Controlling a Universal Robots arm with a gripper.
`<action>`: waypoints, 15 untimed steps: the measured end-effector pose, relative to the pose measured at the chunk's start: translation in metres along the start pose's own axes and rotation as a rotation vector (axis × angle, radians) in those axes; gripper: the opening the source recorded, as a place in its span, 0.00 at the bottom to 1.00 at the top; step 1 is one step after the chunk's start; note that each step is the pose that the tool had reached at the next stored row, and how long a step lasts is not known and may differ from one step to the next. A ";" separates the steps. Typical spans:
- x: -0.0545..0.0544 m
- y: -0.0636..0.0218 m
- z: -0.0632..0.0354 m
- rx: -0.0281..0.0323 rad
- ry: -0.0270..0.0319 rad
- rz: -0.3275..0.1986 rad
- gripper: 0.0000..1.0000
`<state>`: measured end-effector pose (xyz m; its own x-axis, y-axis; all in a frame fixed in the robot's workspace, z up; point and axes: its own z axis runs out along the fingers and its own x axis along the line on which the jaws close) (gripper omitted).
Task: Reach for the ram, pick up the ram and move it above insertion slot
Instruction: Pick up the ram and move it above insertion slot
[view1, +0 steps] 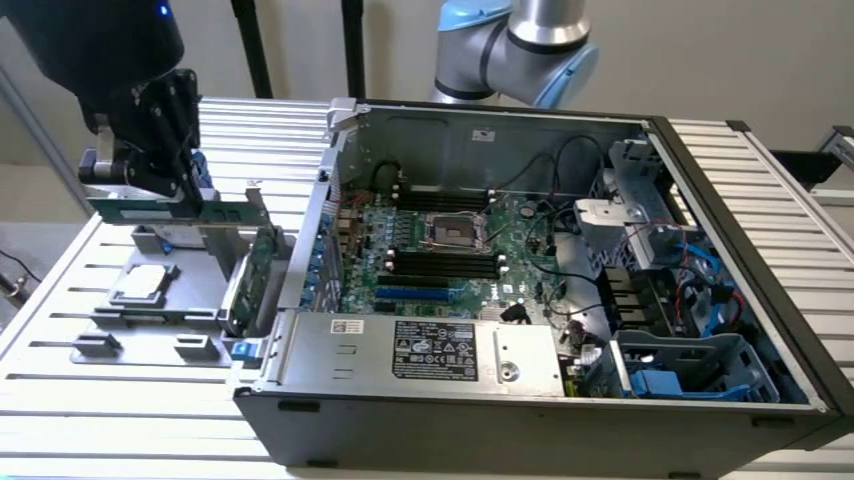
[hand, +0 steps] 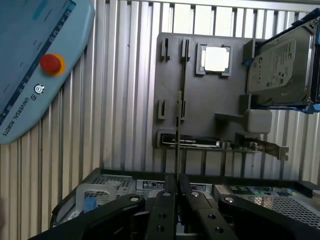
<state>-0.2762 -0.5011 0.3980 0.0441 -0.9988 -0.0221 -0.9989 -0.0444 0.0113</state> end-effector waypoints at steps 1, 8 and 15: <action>0.000 -0.0038 -0.0007 0.0001 -0.0001 0.000 0.13; -0.003 -0.0302 -0.0035 0.0002 -0.0003 0.000 0.13; -0.006 -0.0576 -0.0041 0.0001 -0.0003 0.000 0.13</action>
<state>-0.2189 -0.4926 0.4015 0.0441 -0.9988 -0.0224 -0.9990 -0.0444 0.0112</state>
